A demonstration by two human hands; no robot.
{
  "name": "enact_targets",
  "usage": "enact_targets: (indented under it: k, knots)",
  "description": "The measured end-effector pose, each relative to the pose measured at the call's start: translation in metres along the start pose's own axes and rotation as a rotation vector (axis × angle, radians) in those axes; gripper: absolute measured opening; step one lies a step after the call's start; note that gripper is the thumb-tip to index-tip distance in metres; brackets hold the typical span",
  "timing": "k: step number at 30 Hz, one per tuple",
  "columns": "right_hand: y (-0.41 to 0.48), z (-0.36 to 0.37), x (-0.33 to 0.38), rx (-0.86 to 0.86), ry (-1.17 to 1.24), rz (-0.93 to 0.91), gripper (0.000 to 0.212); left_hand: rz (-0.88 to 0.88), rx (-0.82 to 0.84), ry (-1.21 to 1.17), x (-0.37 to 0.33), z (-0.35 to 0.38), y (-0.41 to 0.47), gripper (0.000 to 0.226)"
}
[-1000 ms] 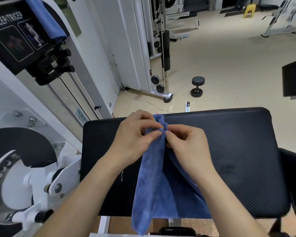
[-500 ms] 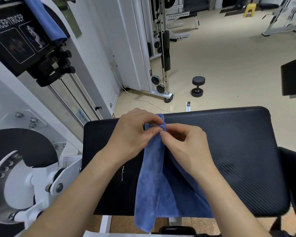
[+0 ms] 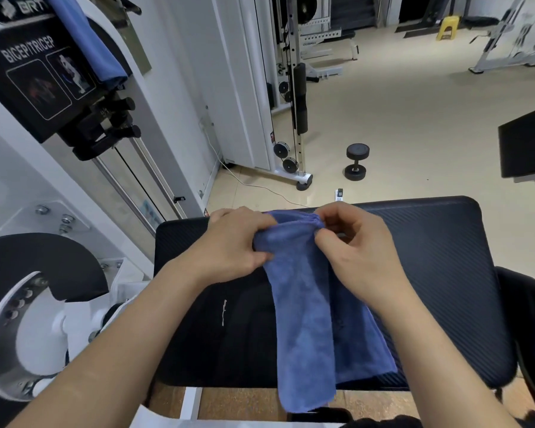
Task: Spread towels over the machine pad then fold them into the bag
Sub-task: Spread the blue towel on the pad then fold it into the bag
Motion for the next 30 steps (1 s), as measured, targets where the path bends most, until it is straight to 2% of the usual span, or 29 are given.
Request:
enact_targets:
  k: [3, 5, 10, 12, 15, 18, 20, 22, 23, 25, 27, 28, 30]
  knots:
    - [-0.001, -0.008, 0.004, 0.022, -0.030, -0.009, 0.020, 0.040, -0.021, 0.191, 0.008, 0.001, -0.006, 0.020]
    - [-0.002, -0.013, 0.005, -0.033, -0.027, -0.009, 0.020, 0.124, -0.118, 0.205, 0.007, -0.009, -0.013, 0.015]
    - [-0.009, -0.024, 0.018, -0.199, 0.020, -0.021, 0.021, 0.224, -0.367, 0.154, 0.004, -0.046, -0.035, 0.033]
    - [-0.015, -0.021, 0.027, -0.223, 0.035, -0.049, 0.023, 0.230, -0.398, 0.052, -0.005, -0.059, -0.048, 0.037]
    - [-0.029, -0.013, 0.040, -0.269, 0.034, -0.115, 0.019, 0.184, -0.462, -0.251, -0.020, -0.074, -0.072, 0.025]
    - [-0.047, -0.003, 0.054, -0.309, 0.007, -0.193, 0.023, 0.079, -0.531, -0.459, -0.027, -0.084, -0.096, 0.018]
    - [-0.061, 0.005, 0.065, -0.314, -0.042, -0.240, 0.024, 0.003, -0.548, -0.600, -0.026, -0.087, -0.111, 0.026]
    - [-0.075, 0.011, 0.078, -0.300, -0.086, -0.271, 0.026, -0.026, -0.503, -0.753, -0.022, -0.092, -0.129, 0.039]
    - [-0.083, 0.014, 0.084, -0.276, -0.098, -0.287, 0.028, -0.021, -0.432, -0.772, -0.019, -0.095, -0.137, 0.036]
    - [-0.099, 0.020, 0.097, -0.191, -0.116, -0.319, 0.028, -0.019, -0.201, -0.645, -0.014, -0.099, -0.153, 0.034]
    - [-0.115, 0.028, 0.109, -0.091, -0.137, -0.346, 0.020, 0.022, -0.001, -0.444, -0.020, -0.102, -0.165, 0.046]
    - [-0.123, 0.032, 0.115, -0.051, -0.158, -0.364, 0.018, 0.057, 0.039, -0.425, -0.029, -0.102, -0.169, 0.050]
    - [-0.136, 0.037, 0.126, -0.006, -0.178, -0.382, 0.019, 0.131, 0.052, -0.533, -0.052, -0.098, -0.174, 0.049]
Point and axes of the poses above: each hand's wrist, its own y-axis towards the middle knuckle, its own z-axis out of the palm, x = y × z, the point moved 2 cm from there along y, towards the middle knuckle, and after that the axes turned 2 degrees about -y, right-handed, at the moved point
